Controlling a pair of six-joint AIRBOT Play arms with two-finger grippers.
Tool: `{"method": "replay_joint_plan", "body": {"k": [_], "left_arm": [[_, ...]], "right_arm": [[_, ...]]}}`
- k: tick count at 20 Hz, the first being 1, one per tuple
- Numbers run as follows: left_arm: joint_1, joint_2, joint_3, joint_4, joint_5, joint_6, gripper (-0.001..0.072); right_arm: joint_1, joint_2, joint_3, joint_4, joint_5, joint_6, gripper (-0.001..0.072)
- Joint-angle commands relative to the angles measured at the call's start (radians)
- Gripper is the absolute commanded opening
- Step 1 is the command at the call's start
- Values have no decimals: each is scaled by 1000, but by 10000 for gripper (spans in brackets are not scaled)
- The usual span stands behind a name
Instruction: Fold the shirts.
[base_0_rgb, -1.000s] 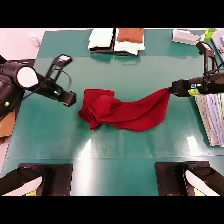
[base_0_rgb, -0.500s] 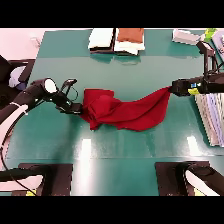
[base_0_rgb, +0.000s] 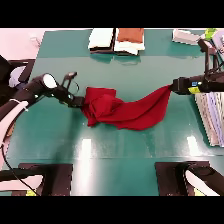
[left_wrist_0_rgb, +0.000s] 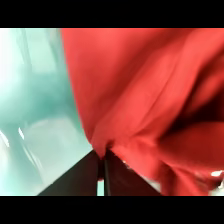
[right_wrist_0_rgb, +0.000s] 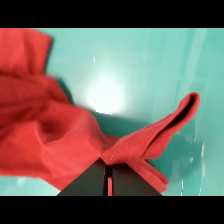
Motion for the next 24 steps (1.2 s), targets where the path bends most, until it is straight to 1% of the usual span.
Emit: {"method": "replay_joint_plan", "body": {"k": [1, 5, 9, 12, 14, 16, 17, 19, 21, 22, 24], "left_arm": [[25, 140, 172, 101, -28, 8, 25], [50, 372, 460, 219, -26, 8, 25], [50, 533, 685, 235, -19, 7, 25], [50, 587, 800, 240, -5, 7, 24], [50, 589, 874, 254, 1, 7, 23], [50, 589, 891, 280, 52, 7, 23], [50, 583, 891, 293, 61, 6, 23], [50, 542, 890, 296, 35, 8, 23], [50, 455, 890, 315, -27, 7, 23], [50, 399, 889, 323, -60, 7, 23], [50, 267, 862, 326, -102, 7, 24]], "right_arm": [[-2, 0, 129, -13, -30, -3, 15], [-3, 0, 449, -51, -26, -5, 15], [-32, 0, 732, -88, 26, -5, 14], [-127, 0, 871, -88, 104, -5, 14], [-222, 0, 923, -85, 146, -5, 14], [-324, 0, 944, -74, 190, -4, 14], [-370, 0, 943, -47, 208, -5, 14], [-447, -19, 943, 56, 241, -26, 13], [-464, -68, 943, 137, 277, -26, 13], [-450, -100, 936, 146, 293, -26, 13], [-383, -154, 837, 138, 287, -23, 13]]}}
